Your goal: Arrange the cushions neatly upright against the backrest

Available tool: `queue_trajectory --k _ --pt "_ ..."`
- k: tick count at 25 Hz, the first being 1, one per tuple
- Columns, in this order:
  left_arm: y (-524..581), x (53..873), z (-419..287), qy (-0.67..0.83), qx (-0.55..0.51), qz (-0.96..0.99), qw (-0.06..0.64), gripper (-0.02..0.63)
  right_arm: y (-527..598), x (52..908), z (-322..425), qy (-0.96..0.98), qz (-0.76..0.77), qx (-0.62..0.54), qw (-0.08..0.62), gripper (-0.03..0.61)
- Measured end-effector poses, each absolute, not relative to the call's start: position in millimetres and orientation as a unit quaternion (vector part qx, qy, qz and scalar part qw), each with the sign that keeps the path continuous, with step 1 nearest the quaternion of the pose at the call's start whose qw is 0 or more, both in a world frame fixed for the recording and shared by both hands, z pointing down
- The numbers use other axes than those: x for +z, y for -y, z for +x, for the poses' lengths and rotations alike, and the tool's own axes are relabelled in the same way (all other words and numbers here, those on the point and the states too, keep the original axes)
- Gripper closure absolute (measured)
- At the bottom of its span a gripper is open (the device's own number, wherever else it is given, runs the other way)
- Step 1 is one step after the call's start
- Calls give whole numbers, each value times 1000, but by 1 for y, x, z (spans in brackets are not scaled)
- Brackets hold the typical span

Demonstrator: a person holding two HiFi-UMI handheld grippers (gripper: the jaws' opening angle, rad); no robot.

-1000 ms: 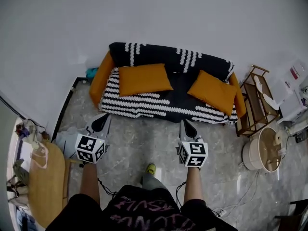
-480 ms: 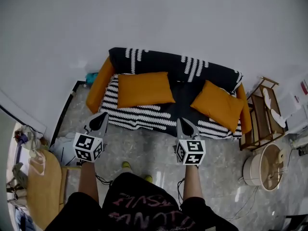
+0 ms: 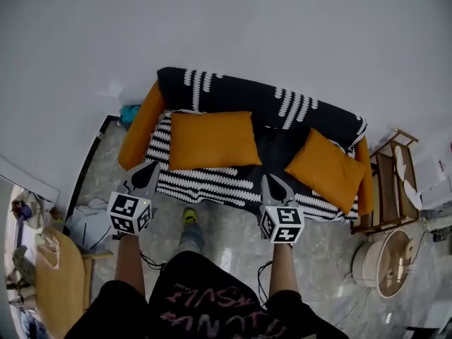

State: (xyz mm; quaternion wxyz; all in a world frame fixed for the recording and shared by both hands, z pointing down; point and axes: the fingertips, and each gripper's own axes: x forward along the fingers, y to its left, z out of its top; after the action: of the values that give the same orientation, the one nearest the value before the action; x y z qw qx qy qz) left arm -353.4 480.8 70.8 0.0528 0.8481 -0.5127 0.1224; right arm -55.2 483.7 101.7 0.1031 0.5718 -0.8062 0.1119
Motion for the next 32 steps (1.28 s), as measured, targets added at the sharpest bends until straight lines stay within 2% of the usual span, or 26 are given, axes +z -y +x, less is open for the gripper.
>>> queue_trajectory --k 9,14,25,29,32 --pt "-302 117 -398 498 136 848 119 615 -305 126 -92 790 579 150 135 566" --pt "-248 153 -409 479 177 849 139 615 -250 147 -98 777 583 171 163 566" --pt "-157 269 -417 490 211 815 226 614 -155 276 -57 767 546 234 244 558" --pt "-122 323 -410 501 203 796 274 576 -113 335 -38 762 531 252 272 544" --pt "-98 365 -403 503 214 784 295 499 -81 381 -30 758 520 271 286 522"
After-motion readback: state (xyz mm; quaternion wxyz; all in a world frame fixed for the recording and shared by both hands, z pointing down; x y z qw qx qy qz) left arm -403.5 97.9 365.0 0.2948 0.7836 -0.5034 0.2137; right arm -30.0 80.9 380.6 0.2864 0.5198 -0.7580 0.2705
